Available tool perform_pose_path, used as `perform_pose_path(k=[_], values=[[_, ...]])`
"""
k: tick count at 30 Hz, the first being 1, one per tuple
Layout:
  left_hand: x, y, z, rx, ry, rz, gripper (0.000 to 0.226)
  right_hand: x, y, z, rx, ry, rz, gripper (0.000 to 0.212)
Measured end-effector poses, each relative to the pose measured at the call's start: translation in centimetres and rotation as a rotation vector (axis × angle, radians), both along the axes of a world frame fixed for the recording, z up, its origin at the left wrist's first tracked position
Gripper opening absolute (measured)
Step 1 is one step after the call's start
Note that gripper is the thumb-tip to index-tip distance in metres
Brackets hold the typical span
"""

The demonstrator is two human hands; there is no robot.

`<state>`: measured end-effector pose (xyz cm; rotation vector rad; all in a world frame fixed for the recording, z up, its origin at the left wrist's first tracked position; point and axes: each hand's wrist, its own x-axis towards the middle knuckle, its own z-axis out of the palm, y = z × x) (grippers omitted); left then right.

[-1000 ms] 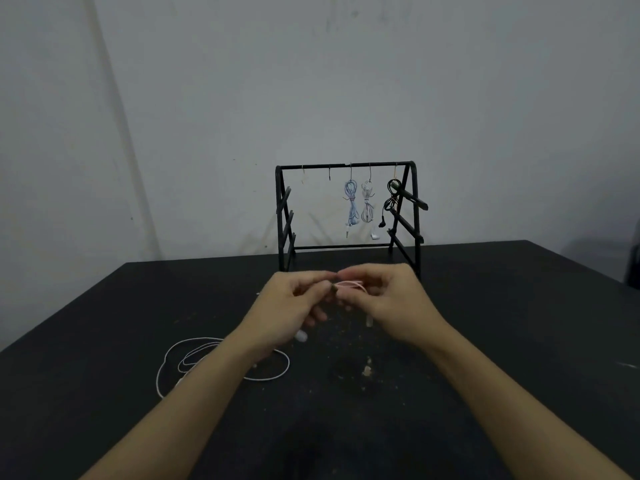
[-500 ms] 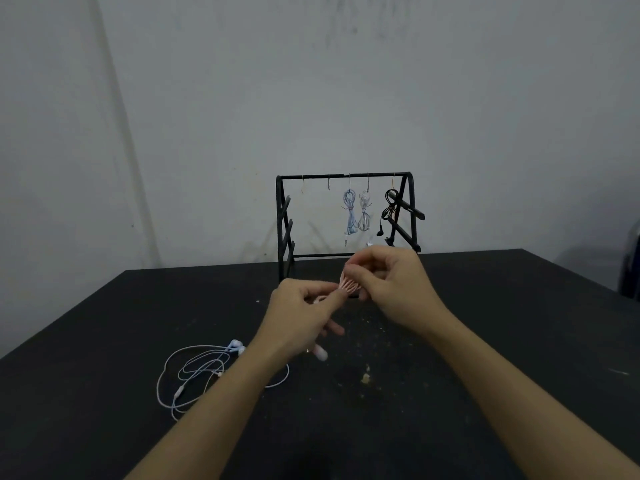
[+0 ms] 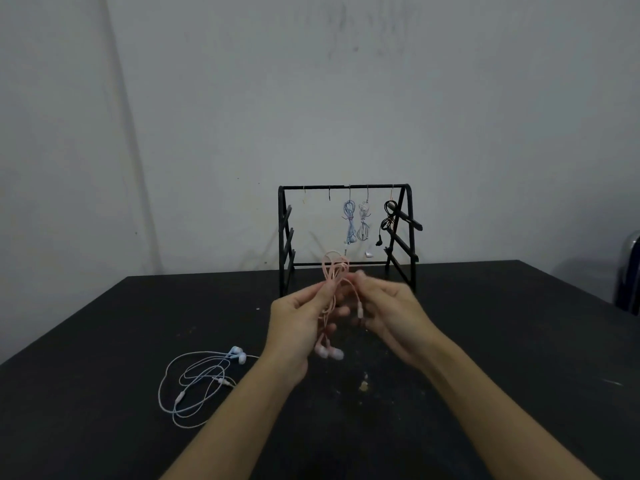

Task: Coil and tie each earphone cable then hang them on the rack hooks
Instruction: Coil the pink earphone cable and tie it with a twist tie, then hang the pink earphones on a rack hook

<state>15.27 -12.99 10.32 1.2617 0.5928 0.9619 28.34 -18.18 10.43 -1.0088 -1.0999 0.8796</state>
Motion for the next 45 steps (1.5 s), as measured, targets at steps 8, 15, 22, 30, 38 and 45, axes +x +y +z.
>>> perform_pose_path(k=[8, 15, 22, 30, 38, 45], values=[[0.4, -0.5, -0.3, 0.054, 0.146, -0.038, 0.024, -2.0, 0.0, 0.1, -0.016, 0.139, -0.105, 0.018], [0.1, -1.1, 0.4, 0.142, 0.177, 0.199, 0.023, -2.8, -0.1, 0.3, 0.000, 0.097, -0.278, 0.010], [-0.1, -0.9, 0.2, 0.559, 0.272, 0.342, 0.017, -2.6, 0.1, 1.5, -0.020, -0.340, -0.394, 0.013], [1.1, 0.2, 1.9, 0.252, 0.123, 0.366, 0.019, -2.2, 2.1, 2.5, -0.067, -0.125, -0.332, 0.014], [4.6, 3.3, 3.7, -0.026, -0.085, 0.153, 0.022, 0.7, 6.4, 3.4, -0.103, 0.167, -0.249, 0.015], [9.4, 10.5, 5.8, -0.103, -0.084, 0.338, 0.010, 7.4, 13.6, 7.1, 0.061, -0.553, -0.551, 0.027]])
